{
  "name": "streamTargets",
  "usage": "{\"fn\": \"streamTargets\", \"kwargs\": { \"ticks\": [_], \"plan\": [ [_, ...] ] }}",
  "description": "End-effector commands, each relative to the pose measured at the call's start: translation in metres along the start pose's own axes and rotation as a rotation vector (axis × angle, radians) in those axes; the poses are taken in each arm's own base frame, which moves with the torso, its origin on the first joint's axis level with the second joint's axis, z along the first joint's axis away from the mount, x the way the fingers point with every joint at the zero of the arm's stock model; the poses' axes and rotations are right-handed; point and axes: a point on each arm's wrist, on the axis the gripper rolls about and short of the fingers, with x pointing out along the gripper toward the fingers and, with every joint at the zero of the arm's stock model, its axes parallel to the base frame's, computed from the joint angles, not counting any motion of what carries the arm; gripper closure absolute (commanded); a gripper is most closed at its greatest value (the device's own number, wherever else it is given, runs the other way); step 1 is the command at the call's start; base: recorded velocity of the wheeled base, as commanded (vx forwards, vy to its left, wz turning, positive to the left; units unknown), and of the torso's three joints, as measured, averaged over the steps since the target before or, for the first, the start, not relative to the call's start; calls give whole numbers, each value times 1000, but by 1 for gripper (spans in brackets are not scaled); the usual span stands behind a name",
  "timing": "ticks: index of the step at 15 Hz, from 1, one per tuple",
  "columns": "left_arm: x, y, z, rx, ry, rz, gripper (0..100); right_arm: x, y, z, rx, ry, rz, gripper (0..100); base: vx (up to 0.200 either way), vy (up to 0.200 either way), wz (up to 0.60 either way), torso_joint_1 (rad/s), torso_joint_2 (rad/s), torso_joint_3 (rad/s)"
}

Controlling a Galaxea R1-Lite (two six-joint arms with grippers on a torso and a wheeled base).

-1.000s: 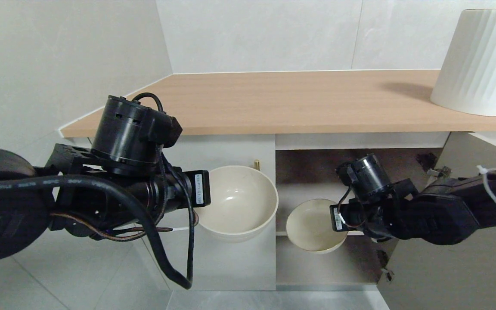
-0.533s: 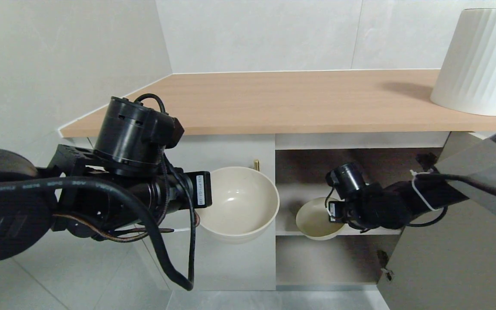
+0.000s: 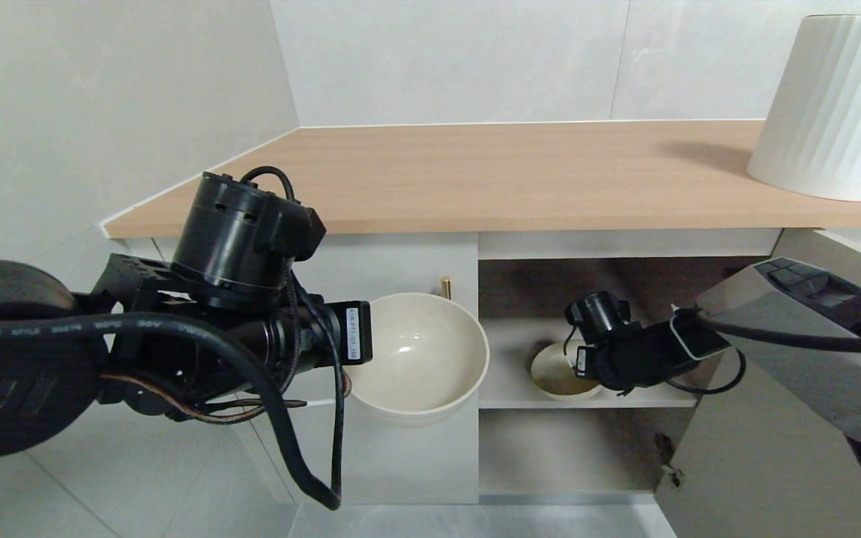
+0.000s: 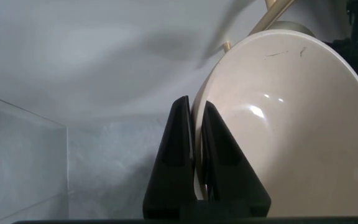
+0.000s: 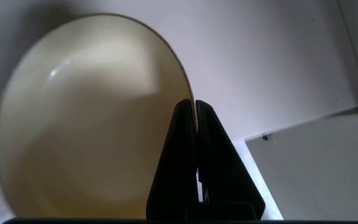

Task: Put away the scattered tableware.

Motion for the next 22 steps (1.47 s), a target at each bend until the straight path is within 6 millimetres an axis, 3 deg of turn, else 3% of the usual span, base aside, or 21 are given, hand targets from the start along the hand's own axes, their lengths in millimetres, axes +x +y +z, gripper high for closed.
{"fn": "streamTargets", "kwargs": {
  "ticks": [1, 12, 13, 19, 22],
  "plan": [
    [1, -1, -1, 1, 4, 1, 100, 18, 0, -5, 1, 10, -21, 100, 0, 0, 0, 0, 0, 0],
    [0, 0, 0, -1, -2, 0, 100, 26, 3, 1, 21, -11, -19, 100, 0, 0, 0, 0, 0, 0],
    [-1, 0, 1, -2, -3, -1, 100, 26, 3, 1, 21, -11, -19, 0, 0, 0, 0, 0, 0, 0],
    [-1, 0, 0, 0, -2, -1, 100, 18, 4, 10, 68, -34, -13, 0, 0, 0, 0, 0, 0, 0],
    [11, -11, -14, 37, 50, -10, 100, -37, 0, 24, 75, -39, 78, 0, 0, 0, 0, 0, 0, 0]
  ]
}}
